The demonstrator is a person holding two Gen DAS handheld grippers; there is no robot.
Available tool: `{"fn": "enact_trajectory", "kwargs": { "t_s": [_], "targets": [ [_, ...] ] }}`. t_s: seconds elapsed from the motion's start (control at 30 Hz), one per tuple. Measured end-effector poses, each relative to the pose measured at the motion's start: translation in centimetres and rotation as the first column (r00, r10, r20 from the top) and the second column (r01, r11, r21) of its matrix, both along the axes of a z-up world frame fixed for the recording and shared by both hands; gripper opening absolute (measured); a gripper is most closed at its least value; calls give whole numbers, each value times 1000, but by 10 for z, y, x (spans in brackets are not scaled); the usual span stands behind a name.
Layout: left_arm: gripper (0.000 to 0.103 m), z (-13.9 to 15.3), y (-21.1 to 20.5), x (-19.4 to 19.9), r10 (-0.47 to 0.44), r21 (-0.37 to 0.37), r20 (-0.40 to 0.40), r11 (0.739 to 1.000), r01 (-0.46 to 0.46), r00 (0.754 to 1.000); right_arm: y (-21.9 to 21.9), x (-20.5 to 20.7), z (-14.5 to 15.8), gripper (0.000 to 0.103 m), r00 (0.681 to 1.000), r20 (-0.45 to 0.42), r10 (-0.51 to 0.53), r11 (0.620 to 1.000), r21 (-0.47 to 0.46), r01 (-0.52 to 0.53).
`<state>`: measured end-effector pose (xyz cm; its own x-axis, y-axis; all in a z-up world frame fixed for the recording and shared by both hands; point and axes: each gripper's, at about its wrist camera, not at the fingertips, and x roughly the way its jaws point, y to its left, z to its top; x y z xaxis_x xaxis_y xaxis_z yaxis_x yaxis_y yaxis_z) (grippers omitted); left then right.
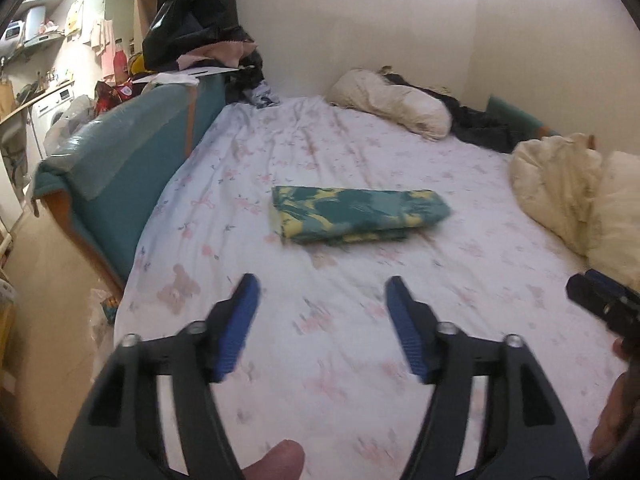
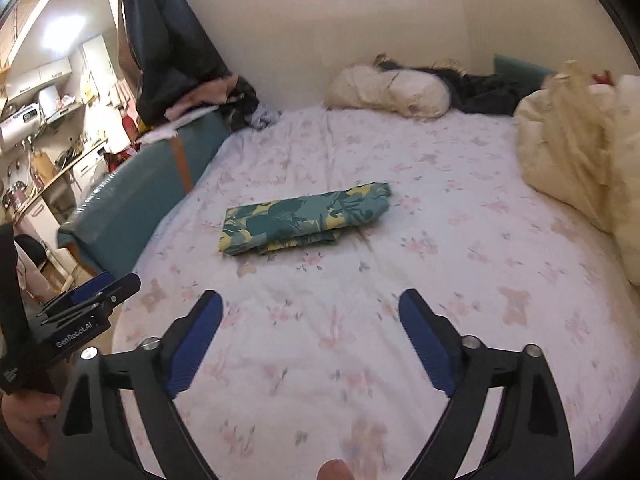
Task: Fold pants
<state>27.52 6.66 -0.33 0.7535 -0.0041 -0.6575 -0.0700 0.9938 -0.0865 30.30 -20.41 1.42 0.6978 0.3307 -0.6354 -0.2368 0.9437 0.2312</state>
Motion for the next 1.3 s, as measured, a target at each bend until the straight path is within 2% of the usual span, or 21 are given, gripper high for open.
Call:
{"fn": "enact_trajectory", "kwargs": {
  "t_s": [0.07,0.1,0.13,0.23,0.43,0.6,0.67,0.77,0.83,0.9,1.07,1.3],
  "targets": [
    [84,19,-10,-34,-18,0,30,1000,18,999,-4,-33,13,101,1000,26,-11,999,-32,12],
    [96,24,-12,-44,-18,5,39,1000,18,999,-6,-49,20,103,999,45,-19,999,-45,21],
    [103,32,-16,-63,-18,15,61,1000,17,998,-8,-60,23,103,998,58,-23,998,-49,26],
    [103,45,-26,-116,-16,62,89,998,10,996,-17,-108,37,103,991,105,-81,993,-75,89],
    [103,55,-21,-197,4,3,121,1000,-5,993,-27,-188,37,103,993,96,-68,996,-43,73],
    [103,50,-18,-252,32,22,120,999,-35,992,-29,-239,32,103,992,116,-50,997,-60,57],
    [103,49,-17,-265,25,13,121,1000,-27,992,-28,-254,30,103,991,123,-47,997,-57,54],
    [103,48,-17,-286,51,23,162,998,-55,985,-26,-271,24,103,990,141,-14,999,-35,20],
    [103,43,-18,-292,45,3,158,999,-46,986,-24,-279,12,103,988,153,1,1000,-23,3],
    [103,34,-20,-292,29,-25,125,999,-26,992,-19,-277,4,103,992,129,-7,998,-59,15],
    [103,20,-36,-287,19,88,150,996,-32,989,-10,-272,-2,103,990,139,-33,994,-100,47],
    [103,16,-40,-282,4,34,131,999,-9,991,-5,-273,-4,103,983,179,-28,988,-144,54]
  ]
}}
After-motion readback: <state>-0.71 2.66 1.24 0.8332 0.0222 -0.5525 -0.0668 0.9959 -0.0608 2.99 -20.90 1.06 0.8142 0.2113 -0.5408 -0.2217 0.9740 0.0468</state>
